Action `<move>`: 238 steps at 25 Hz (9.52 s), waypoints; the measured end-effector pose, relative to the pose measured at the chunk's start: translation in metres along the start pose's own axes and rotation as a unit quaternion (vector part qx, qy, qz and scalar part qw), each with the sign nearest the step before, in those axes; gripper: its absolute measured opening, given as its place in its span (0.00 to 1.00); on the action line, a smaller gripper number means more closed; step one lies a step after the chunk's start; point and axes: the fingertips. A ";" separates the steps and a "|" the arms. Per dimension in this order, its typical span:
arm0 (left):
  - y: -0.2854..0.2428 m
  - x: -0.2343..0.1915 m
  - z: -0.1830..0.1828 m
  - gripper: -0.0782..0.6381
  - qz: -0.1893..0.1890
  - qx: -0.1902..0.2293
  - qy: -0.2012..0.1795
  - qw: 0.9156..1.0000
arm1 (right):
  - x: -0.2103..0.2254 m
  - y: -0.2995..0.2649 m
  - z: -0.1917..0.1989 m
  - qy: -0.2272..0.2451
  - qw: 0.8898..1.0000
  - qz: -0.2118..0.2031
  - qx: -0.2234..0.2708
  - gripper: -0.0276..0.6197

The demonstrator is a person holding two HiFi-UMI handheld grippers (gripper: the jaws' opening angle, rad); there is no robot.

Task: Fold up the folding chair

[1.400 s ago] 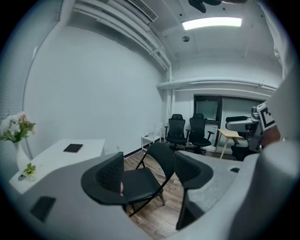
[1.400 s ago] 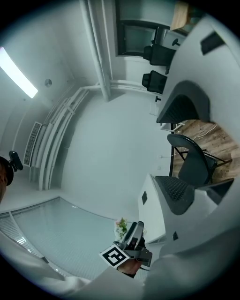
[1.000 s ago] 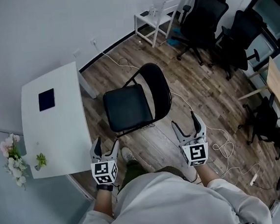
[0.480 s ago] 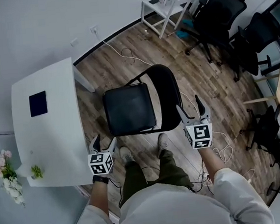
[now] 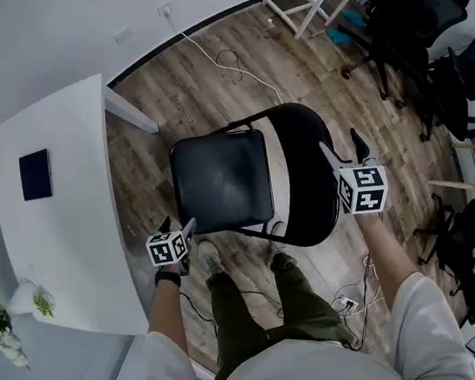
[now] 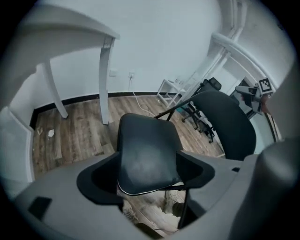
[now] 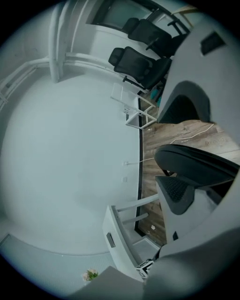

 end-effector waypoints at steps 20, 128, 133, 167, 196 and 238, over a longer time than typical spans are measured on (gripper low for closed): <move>-0.219 -0.053 0.042 0.67 0.126 -0.099 0.119 0.980 | 0.017 -0.111 0.055 -0.193 0.963 -0.127 -0.141 0.46; 0.093 0.438 -0.030 0.71 0.280 -0.120 -0.310 0.900 | 0.047 0.031 -0.066 -0.328 0.912 -0.176 -0.172 0.27; 0.193 0.444 -0.073 0.71 0.317 -0.030 -0.119 0.940 | 0.047 0.031 -0.066 -0.322 0.915 -0.171 -0.175 0.26; 0.234 0.407 -0.074 0.52 0.051 0.071 -0.228 0.970 | -0.078 -0.013 -0.104 -0.244 0.941 -0.093 -0.214 0.19; 0.305 0.077 -0.092 0.46 0.001 0.098 -0.157 0.983 | -0.383 -0.114 -0.211 -0.249 0.936 -0.143 -0.201 0.19; 0.389 -0.060 -0.157 0.42 -0.134 0.229 -0.115 0.957 | -0.354 -0.010 -0.274 -0.136 0.948 -0.284 0.050 0.33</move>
Point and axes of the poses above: the fingertips, and each gripper's own axes: y backward along the fingers, x to its right, z out of its underside, and after that the axes turned 14 degrees about -z, right-handed
